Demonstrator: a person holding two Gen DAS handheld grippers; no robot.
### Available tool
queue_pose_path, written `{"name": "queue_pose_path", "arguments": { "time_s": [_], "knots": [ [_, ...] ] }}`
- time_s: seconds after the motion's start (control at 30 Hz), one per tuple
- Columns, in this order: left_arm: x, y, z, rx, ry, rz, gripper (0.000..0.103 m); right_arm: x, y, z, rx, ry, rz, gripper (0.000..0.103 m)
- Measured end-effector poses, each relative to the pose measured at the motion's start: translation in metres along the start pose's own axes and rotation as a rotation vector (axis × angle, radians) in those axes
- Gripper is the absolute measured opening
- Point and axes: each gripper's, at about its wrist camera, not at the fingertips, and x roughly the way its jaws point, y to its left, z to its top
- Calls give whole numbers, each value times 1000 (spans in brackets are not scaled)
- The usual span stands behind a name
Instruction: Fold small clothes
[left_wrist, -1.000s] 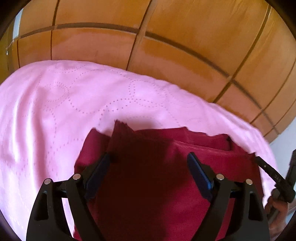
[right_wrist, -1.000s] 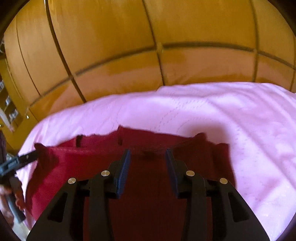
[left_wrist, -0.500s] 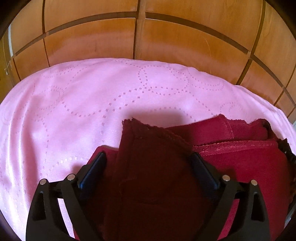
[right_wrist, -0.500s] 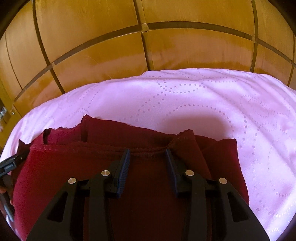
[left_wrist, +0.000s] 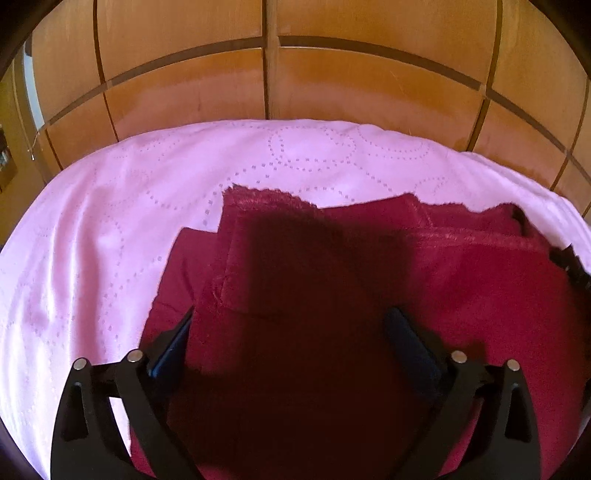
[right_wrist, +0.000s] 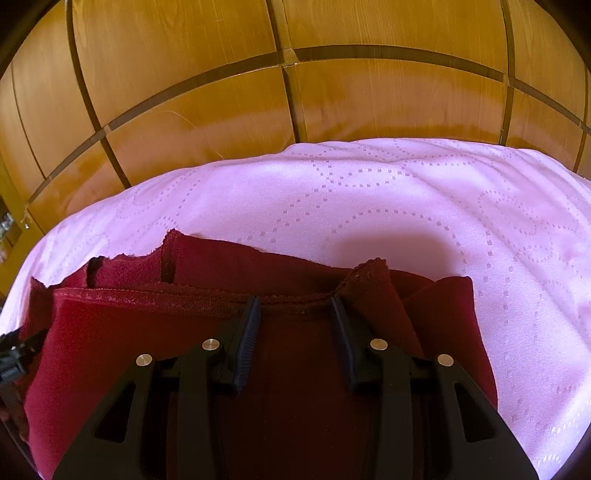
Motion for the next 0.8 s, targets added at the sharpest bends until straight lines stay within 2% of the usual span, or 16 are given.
{"name": "queue_pose_path", "arguments": {
  "time_s": [0.13, 0.33, 0.5, 0.57, 0.6, 0.7, 0.8],
  "knots": [
    [6, 6, 0, -28, 9, -38, 101, 0, 1, 1, 0, 0, 0, 38],
    [5, 7, -1, -27, -1, -39, 101, -6, 3, 4, -8, 2, -6, 38],
    [7, 5, 0, -25, -2, -41, 101, -34, -2, 7, 13, -67, 27, 38],
    [8, 5, 1, -27, 0, -46, 101, -21, -10, 5, 12, -38, -40, 38],
    [9, 6, 1, -30, 2, -53, 101, -11, -19, 3, 53, -15, -25, 38],
    [12, 11, 2, -48, 10, -85, 101, -1, -38, 7, 154, -34, 36, 38],
    [14, 11, 3, -49, 9, -89, 101, 1, -28, 7, 115, -39, -10, 38]
  ]
}}
